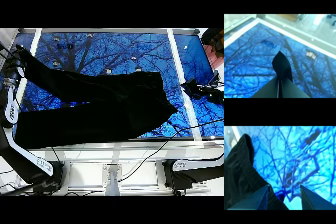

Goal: Fold the clothes and pants, and hang the long-sleeved shirts on hangers.

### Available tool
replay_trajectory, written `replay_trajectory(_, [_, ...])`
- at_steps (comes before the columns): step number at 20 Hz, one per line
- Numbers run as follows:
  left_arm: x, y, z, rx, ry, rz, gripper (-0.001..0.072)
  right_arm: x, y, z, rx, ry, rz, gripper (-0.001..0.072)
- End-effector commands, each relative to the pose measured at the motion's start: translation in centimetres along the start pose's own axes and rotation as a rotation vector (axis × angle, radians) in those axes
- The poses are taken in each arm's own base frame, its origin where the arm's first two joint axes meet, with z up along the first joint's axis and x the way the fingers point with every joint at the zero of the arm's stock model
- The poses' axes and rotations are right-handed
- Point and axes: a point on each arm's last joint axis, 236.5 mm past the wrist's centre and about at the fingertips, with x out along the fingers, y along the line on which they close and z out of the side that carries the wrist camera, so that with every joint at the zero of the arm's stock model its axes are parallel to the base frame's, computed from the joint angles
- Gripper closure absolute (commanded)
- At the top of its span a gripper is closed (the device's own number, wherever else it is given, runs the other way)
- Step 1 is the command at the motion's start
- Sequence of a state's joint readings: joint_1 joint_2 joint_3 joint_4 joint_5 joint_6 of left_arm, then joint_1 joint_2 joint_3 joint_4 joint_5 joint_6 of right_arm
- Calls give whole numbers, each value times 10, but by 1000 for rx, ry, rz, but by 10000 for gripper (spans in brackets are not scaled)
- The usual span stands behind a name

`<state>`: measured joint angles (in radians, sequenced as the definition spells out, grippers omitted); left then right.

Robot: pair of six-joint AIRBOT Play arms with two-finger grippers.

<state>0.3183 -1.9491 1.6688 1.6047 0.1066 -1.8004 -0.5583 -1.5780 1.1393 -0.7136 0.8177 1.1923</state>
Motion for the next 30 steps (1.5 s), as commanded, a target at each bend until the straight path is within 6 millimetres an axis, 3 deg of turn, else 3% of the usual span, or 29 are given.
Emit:
replay_trajectory(1, [1,-2,-1,0,-7,-5,696,4,4,3,-55,-19,-10,238])
replay_trajectory(2, [1,-1,-4,0,3,-3,696,9,9,1,-114,-19,-15,112])
replay_trajectory(5, [1,-6,-8,-12,18,-6,695,22,12,11,-156,-71,-49,101])
replay_trajectory(11, [-1,-22,-16,-30,58,-20,695,56,14,-26,-170,273,72,93])
replay_trajectory(14, [-4,-20,-20,-29,94,-12,695,71,10,-29,-221,309,50,93])
replay_trajectory(18, [-5,-19,-30,-23,135,-3,695,83,0,-58,-264,417,19,93])
replay_trajectory(22, [-5,-19,-31,-21,139,-3,695,88,13,-86,-301,506,45,125])
replay_trajectory(29, [-5,-24,-36,-18,156,-9,695,99,35,-105,-372,538,47,171])
replay_trajectory(30, [-6,-26,-37,-18,159,-10,695,101,36,-109,-390,547,41,228])
